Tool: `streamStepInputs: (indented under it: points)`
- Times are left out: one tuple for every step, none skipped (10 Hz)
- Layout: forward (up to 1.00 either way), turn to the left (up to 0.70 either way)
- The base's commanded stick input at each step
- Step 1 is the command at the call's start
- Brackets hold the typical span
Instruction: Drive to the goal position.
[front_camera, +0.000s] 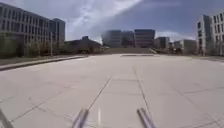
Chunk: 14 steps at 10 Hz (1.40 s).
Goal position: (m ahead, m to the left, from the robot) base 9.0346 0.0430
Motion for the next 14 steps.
streamStepInputs:
  points:
    - [0.50,0.00]
    - [0.50,0.00]
    - [0.50,0.00]
    - [0.50,0.00]
    - [0.50,0.00]
    - [0.50,0.00]
    - [0.50,0.00]
    - [0.50,0.00]
    - [0.50,0.00]
    - [0.50,0.00]
    - [0.50,0.00]
    - [0.50,0.00]
    - [0.50,0.00]
    - [0.50,0.00]
